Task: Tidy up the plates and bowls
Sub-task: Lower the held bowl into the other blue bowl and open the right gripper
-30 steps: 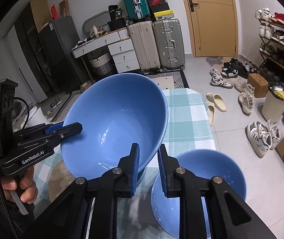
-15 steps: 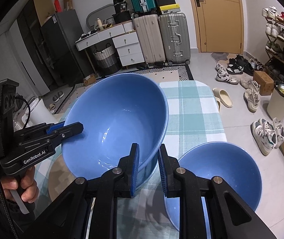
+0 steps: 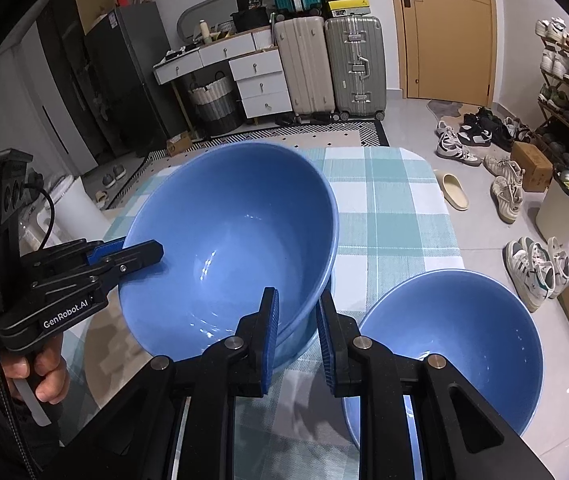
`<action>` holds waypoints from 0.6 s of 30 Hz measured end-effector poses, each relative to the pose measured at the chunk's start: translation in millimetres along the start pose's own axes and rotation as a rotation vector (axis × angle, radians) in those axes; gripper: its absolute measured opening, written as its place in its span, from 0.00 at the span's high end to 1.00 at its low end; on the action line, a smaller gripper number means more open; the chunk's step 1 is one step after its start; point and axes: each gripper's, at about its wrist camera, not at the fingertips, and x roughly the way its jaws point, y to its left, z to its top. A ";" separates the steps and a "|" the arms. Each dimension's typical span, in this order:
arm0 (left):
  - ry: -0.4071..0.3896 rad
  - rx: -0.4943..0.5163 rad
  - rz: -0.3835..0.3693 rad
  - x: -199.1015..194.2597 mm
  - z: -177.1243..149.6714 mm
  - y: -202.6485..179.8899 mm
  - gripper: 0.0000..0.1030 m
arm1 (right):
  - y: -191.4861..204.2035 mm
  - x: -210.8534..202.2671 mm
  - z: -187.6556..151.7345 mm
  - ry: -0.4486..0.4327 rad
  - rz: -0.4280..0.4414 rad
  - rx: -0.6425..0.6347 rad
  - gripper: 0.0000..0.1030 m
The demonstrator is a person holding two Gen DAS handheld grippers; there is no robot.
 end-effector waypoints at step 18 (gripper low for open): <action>0.015 0.041 0.067 27.3 -20.8 0.5 0.85 | 11.8 22.4 -14.2 0.038 -0.050 -0.041 0.81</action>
